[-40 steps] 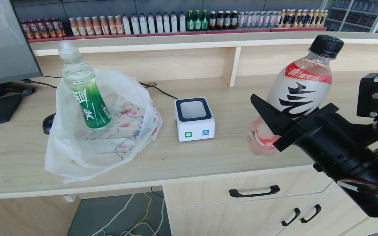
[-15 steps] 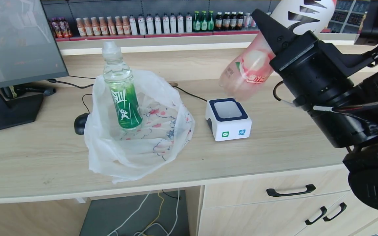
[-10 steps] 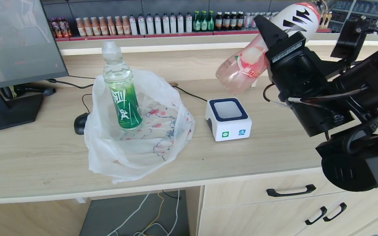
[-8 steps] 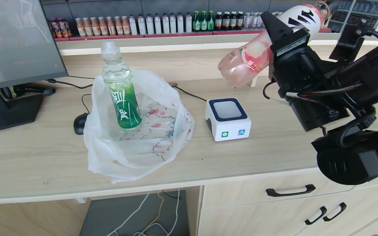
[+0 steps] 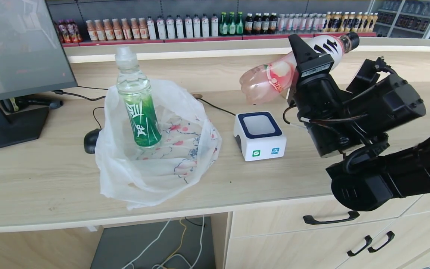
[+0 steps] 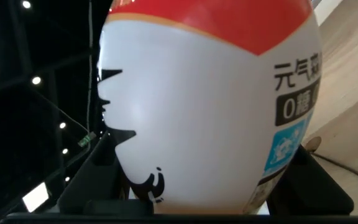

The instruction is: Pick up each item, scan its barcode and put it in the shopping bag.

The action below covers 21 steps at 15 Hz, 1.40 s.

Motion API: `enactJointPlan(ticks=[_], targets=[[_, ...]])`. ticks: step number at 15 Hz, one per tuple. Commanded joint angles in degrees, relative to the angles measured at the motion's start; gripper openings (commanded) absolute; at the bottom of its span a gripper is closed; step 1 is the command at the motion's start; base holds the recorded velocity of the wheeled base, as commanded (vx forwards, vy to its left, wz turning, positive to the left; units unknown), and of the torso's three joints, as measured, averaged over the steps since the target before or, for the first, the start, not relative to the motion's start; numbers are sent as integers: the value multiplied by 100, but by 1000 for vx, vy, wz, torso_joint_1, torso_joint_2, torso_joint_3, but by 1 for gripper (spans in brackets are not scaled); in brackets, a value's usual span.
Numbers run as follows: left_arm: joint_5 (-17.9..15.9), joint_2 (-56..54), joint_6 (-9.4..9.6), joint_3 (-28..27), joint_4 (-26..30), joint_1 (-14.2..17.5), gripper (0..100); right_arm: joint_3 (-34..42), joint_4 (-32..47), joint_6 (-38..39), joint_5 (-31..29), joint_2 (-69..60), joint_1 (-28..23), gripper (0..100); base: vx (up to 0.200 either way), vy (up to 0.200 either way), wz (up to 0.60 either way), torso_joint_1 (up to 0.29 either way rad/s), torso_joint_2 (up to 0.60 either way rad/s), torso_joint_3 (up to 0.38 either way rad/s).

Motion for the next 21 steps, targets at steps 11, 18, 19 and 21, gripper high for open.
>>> enactJointPlan(ticks=[11,18,19,21], targets=[[1,-2,0,0,-2,0,100,63,-3,776,-421,525,-5,0,0,0,0,0,0,0],[1,-2,0,0,-2,0,100,107,-3,1197,-553,779,-119,0,0,0,0,0,0,0],[1,-2,0,0,-2,0,100,107,-3,1241,-562,779,-154,0,0,0,0,0,0,0],[1,-2,0,0,-2,0,100,115,-3,1285,-553,788,-207,0,0,0,0,0,0,0]])
